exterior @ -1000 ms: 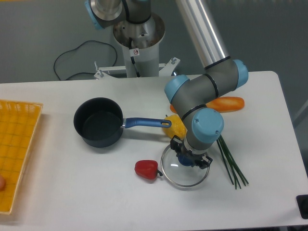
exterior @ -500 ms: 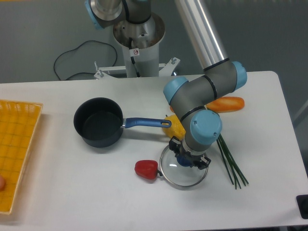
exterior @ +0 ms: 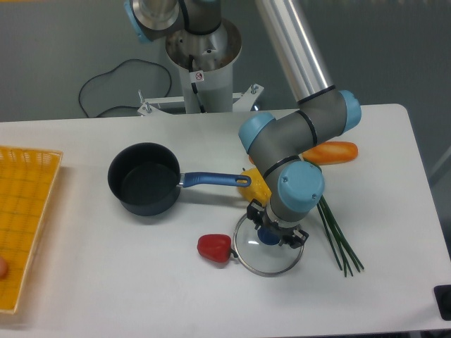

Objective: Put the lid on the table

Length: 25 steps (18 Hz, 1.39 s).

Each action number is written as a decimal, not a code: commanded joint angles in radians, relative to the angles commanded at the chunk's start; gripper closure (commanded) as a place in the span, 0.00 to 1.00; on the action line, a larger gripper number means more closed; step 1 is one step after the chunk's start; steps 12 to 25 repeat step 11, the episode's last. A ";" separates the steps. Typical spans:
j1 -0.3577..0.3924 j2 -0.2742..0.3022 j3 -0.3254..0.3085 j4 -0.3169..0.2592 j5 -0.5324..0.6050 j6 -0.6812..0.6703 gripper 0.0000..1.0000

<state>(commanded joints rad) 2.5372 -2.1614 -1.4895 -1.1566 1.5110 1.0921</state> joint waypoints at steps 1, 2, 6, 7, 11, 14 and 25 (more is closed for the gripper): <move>0.002 0.003 0.002 0.000 0.000 0.003 0.00; 0.002 0.008 0.005 0.000 0.000 0.003 0.00; -0.003 0.031 0.024 0.006 0.006 0.017 0.00; -0.003 0.037 0.029 0.005 0.011 0.044 0.00; -0.002 0.066 0.020 0.000 0.031 0.103 0.00; -0.002 0.066 0.020 0.000 0.031 0.103 0.00; -0.002 0.066 0.020 0.000 0.031 0.103 0.00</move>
